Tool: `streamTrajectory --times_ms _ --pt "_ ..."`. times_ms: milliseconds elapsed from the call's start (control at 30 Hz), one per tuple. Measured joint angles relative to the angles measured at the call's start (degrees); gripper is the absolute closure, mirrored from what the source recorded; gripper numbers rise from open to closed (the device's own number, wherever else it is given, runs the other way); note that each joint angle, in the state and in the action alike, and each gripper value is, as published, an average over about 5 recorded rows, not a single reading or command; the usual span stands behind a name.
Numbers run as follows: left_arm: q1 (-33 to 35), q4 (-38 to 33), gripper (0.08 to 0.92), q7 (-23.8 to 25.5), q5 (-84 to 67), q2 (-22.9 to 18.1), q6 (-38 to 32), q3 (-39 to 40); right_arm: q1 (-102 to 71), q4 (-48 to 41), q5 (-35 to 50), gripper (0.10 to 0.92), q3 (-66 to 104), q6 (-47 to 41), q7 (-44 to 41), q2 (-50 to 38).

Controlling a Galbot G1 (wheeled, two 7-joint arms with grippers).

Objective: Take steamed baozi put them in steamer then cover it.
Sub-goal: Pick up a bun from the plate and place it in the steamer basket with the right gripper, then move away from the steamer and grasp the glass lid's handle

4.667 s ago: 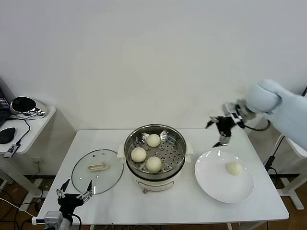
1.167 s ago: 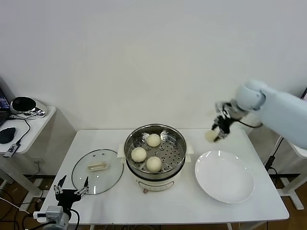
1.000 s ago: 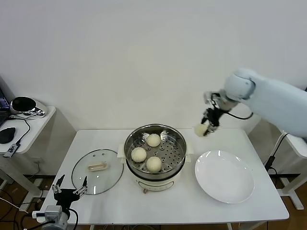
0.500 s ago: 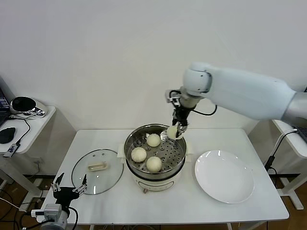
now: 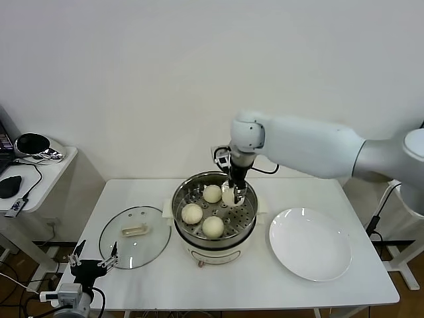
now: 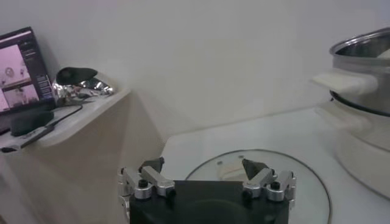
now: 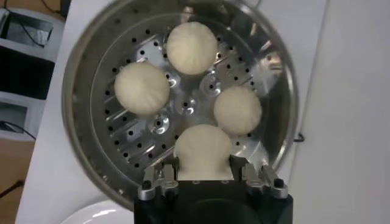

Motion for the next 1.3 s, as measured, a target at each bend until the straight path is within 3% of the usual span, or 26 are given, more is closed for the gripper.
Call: streamTrajectory --times_ms 433,800,1100,1300 --pt "-0.16 0.56 0.177 0.0 -0.03 -0.21 -0.03 0.15 -3.5 -0.89 -2.95 0.468 0.23 -0.44 1.09 0.19" --pt "-0.04 0.14 0.177 0.25 0.24 -0.82 0.08 0.43 -3.77 0.58 -2.78 0.213 2.2 -0.94 2.29 -1.71" --pt "0.81 -0.79 0.177 0.28 -0.42 -1.39 0.97 0.44 -2.88 6.31 -0.02 0.203 7.79 -0.15 3.31 -9.62" --pt "1.55 -1.63 0.177 -0.04 -1.98 -1.79 2.26 1.22 -8.05 13.01 5.23 0.203 17.8 2.42 11.32 -19.02"
